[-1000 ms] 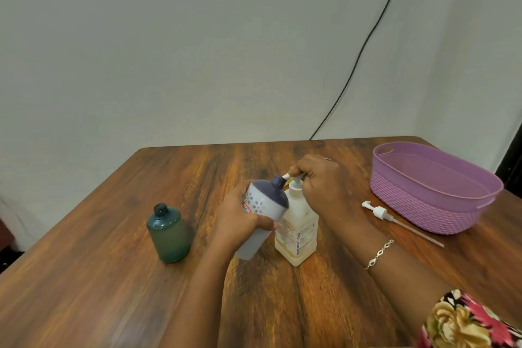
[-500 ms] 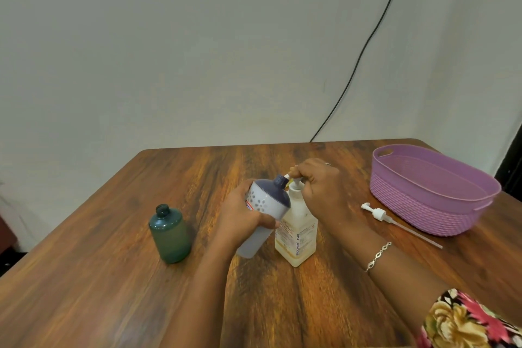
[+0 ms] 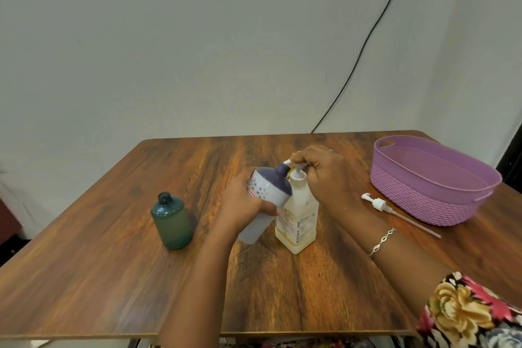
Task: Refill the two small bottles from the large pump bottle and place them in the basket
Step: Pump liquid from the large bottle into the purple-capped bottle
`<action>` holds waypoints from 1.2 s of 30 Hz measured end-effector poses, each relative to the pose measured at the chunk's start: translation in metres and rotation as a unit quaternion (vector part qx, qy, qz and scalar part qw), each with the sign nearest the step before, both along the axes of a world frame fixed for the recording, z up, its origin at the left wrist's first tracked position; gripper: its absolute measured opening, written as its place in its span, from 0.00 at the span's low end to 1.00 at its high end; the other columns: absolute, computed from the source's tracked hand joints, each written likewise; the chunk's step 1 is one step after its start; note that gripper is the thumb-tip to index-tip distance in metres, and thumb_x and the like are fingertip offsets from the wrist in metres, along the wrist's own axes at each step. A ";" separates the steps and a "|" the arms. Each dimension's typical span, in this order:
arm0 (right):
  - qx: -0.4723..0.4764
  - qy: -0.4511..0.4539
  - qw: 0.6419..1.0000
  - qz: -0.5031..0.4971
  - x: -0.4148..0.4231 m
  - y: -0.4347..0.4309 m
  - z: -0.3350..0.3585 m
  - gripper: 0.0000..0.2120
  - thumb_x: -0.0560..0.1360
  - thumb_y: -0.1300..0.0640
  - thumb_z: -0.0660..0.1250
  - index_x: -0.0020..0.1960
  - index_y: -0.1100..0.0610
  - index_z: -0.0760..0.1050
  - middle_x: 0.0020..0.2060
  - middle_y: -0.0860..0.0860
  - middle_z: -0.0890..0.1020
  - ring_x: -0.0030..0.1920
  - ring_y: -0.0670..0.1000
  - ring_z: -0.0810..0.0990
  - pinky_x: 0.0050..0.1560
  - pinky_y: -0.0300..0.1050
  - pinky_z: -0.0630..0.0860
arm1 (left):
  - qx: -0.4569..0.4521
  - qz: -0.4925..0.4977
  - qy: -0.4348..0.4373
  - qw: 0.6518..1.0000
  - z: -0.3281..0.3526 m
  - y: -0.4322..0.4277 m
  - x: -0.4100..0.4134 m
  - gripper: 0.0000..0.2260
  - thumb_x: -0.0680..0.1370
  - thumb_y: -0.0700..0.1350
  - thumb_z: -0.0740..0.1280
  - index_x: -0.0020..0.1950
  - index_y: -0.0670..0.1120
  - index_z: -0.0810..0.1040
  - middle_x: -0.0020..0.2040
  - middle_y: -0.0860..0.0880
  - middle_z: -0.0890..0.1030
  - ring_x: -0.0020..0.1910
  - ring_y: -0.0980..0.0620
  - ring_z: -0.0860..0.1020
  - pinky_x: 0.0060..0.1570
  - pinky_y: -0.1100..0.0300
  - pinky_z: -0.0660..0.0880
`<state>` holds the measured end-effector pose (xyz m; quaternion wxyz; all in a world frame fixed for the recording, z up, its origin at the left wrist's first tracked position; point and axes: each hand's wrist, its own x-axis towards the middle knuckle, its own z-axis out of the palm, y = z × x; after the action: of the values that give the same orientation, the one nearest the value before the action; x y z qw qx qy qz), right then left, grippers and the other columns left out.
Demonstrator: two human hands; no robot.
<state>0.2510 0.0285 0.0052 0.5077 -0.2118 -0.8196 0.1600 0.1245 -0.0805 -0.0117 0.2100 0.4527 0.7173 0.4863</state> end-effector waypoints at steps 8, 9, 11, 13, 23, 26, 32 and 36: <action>0.017 0.029 0.999 -0.025 -0.011 0.001 -0.012 0.11 0.68 0.68 0.57 0.34 0.67 0.78 0.32 0.58 0.80 0.35 0.55 0.77 0.35 0.49 0.76 | -0.011 0.009 0.029 0.999 0.002 0.000 -0.004 0.29 0.64 0.39 0.76 0.63 0.46 0.71 0.55 0.47 0.75 0.52 0.48 0.73 0.43 0.56 0.71; 0.017 0.025 0.999 -0.024 -0.012 0.002 -0.014 0.11 0.68 0.68 0.57 0.34 0.67 0.78 0.32 0.58 0.80 0.35 0.56 0.77 0.35 0.50 0.77 | -0.014 0.010 0.035 0.999 0.002 0.000 -0.004 0.30 0.64 0.39 0.76 0.64 0.46 0.71 0.55 0.46 0.75 0.52 0.48 0.73 0.45 0.54 0.73; 0.004 0.032 0.999 -0.017 -0.011 0.004 -0.014 0.12 0.68 0.67 0.57 0.35 0.67 0.79 0.33 0.58 0.80 0.36 0.57 0.78 0.36 0.51 0.77 | -0.019 0.013 0.038 0.999 0.003 -0.001 -0.004 0.30 0.63 0.40 0.77 0.63 0.46 0.72 0.55 0.46 0.76 0.53 0.46 0.74 0.49 0.49 0.74; 0.001 0.039 0.999 -0.006 -0.008 0.006 -0.009 0.12 0.68 0.66 0.58 0.37 0.66 0.80 0.34 0.59 0.81 0.37 0.57 0.78 0.38 0.49 0.76 | -0.018 0.013 0.033 0.999 0.003 -0.002 -0.003 0.29 0.63 0.40 0.77 0.62 0.47 0.72 0.55 0.46 0.76 0.52 0.46 0.74 0.50 0.48 0.74; 0.041 0.032 0.998 -0.025 -0.015 0.007 -0.011 0.11 0.66 0.69 0.57 0.32 0.67 0.77 0.29 0.59 0.79 0.33 0.58 0.77 0.33 0.50 0.74 | -0.015 0.005 0.045 0.999 0.002 -0.001 -0.005 0.30 0.64 0.40 0.76 0.64 0.48 0.70 0.55 0.48 0.74 0.53 0.49 0.73 0.49 0.53 0.73; 0.015 0.034 0.999 -0.008 -0.012 0.007 -0.005 0.12 0.67 0.66 0.57 0.35 0.67 0.79 0.32 0.60 0.80 0.35 0.58 0.78 0.36 0.52 0.75 | -0.019 0.009 0.041 0.999 -0.001 -0.001 -0.005 0.30 0.64 0.40 0.76 0.64 0.48 0.70 0.56 0.48 0.74 0.53 0.49 0.73 0.48 0.54 0.72; 0.015 -0.016 0.999 -0.029 -0.013 0.012 0.004 0.09 0.69 0.72 0.61 0.35 0.67 0.78 0.33 0.59 0.80 0.35 0.55 0.76 0.36 0.43 0.71 | -0.013 0.010 0.028 0.999 -0.003 0.001 -0.005 0.27 0.64 0.40 0.76 0.58 0.52 0.70 0.53 0.51 0.74 0.50 0.51 0.73 0.41 0.59 0.70; 0.037 -0.016 0.998 -0.049 -0.014 0.011 -0.007 0.08 0.68 0.73 0.62 0.33 0.67 0.77 0.31 0.58 0.79 0.34 0.56 0.75 0.33 0.41 0.68 | -0.011 0.005 0.027 1.000 -0.004 0.001 -0.006 0.28 0.64 0.39 0.76 0.60 0.50 0.71 0.54 0.49 0.74 0.52 0.50 0.73 0.45 0.56 0.72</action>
<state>0.2368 0.0398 -0.0015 0.5097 -0.2348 -0.8215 0.1010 0.1185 -0.0797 -0.0153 0.1930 0.4594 0.7306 0.4668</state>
